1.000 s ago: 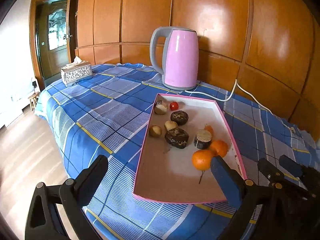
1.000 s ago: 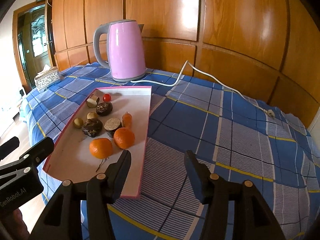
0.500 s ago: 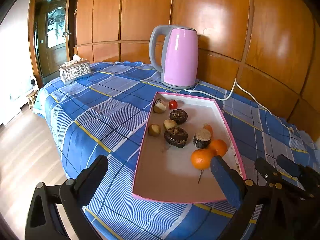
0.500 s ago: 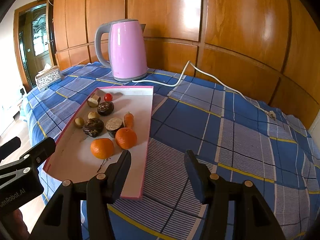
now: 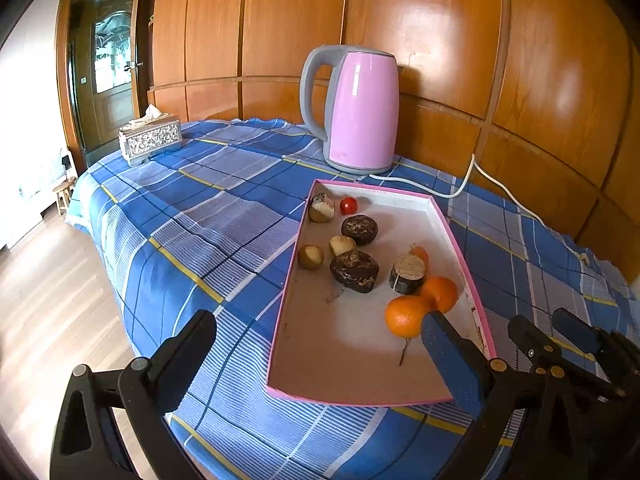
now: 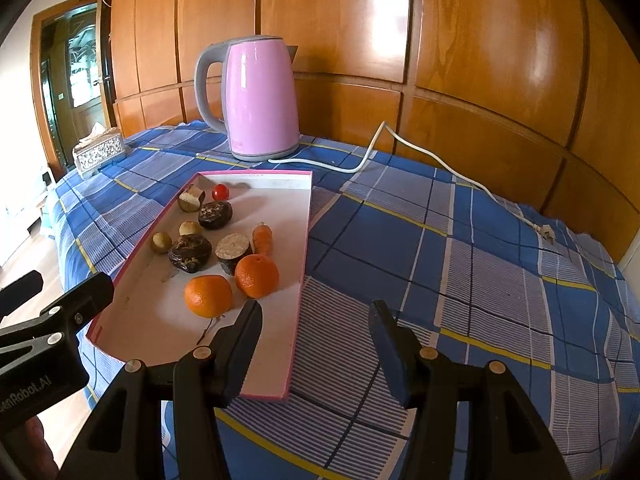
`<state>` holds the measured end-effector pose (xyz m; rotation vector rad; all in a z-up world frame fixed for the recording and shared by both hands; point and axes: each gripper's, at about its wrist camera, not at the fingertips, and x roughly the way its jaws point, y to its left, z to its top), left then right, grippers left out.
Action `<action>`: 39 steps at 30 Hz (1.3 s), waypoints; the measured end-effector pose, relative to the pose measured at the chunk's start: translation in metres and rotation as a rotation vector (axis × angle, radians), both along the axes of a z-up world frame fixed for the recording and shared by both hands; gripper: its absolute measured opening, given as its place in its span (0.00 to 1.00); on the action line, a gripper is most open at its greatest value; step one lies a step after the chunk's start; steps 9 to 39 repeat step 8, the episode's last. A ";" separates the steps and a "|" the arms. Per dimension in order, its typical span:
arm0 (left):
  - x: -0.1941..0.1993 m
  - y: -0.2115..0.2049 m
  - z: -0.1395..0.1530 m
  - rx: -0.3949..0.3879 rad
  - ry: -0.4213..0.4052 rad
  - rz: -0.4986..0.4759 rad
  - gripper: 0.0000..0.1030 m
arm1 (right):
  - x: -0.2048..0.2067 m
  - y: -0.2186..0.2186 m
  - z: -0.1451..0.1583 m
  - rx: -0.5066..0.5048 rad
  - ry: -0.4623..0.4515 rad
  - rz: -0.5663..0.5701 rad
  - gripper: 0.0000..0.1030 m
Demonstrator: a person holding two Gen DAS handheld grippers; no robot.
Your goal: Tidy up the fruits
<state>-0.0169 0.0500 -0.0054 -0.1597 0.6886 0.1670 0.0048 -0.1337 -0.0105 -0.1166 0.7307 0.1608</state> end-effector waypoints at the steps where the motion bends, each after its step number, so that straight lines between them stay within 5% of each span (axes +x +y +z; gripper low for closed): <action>1: 0.000 0.000 0.000 0.000 -0.001 0.000 1.00 | 0.000 0.000 0.000 0.000 0.000 0.001 0.54; 39: 0.000 0.000 -0.001 0.003 -0.012 -0.004 0.98 | 0.000 0.000 -0.002 0.001 0.006 0.005 0.54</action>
